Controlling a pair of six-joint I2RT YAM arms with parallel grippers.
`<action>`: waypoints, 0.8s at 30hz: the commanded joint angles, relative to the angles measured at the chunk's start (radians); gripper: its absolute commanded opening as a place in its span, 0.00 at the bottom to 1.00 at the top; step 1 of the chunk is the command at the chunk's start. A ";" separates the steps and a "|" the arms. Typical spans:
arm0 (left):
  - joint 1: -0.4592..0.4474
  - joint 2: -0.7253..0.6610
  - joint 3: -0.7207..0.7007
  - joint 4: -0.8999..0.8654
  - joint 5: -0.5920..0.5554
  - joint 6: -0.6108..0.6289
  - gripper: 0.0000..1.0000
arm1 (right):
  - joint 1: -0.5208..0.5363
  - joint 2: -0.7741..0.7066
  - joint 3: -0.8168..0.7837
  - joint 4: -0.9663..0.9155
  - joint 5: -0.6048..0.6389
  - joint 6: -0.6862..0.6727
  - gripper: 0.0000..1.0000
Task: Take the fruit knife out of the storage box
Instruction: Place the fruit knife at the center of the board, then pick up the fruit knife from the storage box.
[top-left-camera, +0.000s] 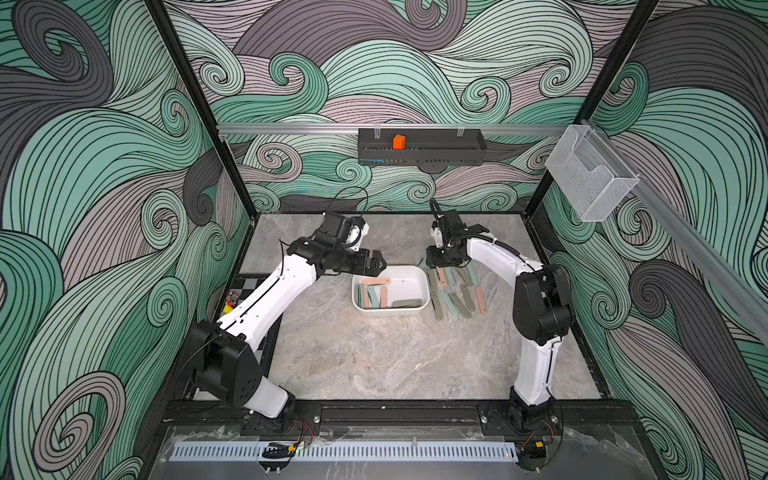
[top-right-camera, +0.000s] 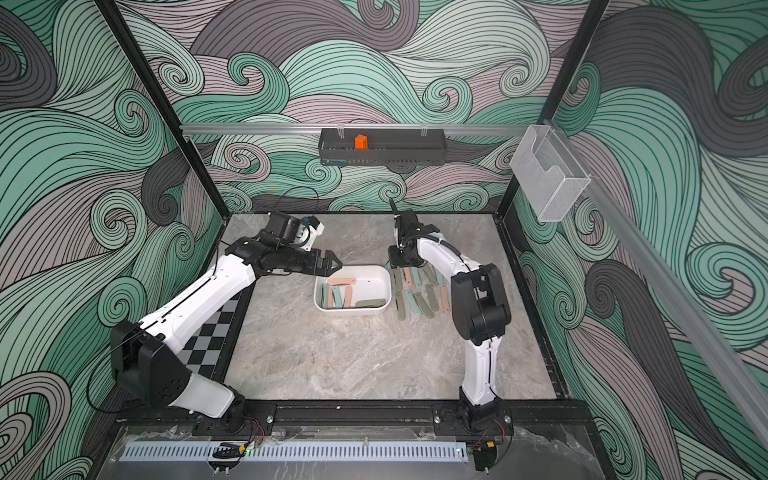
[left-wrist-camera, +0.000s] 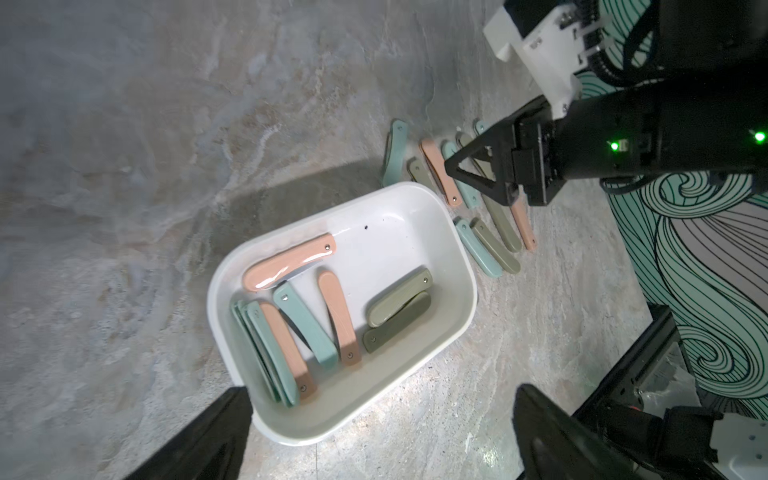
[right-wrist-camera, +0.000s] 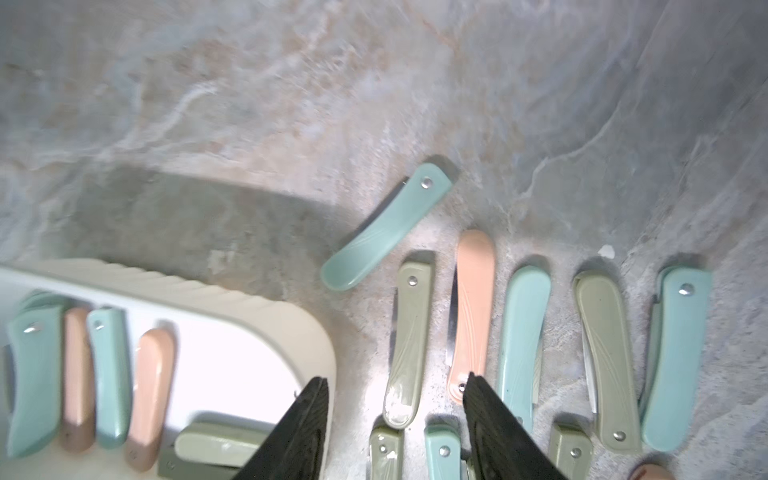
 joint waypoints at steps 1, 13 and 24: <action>0.060 -0.043 0.006 -0.034 -0.015 0.032 0.99 | 0.066 -0.027 0.000 -0.012 -0.028 0.004 0.63; 0.207 -0.188 -0.170 -0.056 0.030 0.058 0.99 | 0.262 0.118 0.071 0.006 -0.009 0.057 0.87; 0.237 -0.215 -0.240 -0.031 0.055 0.054 0.99 | 0.359 0.278 0.147 0.005 0.038 0.079 0.72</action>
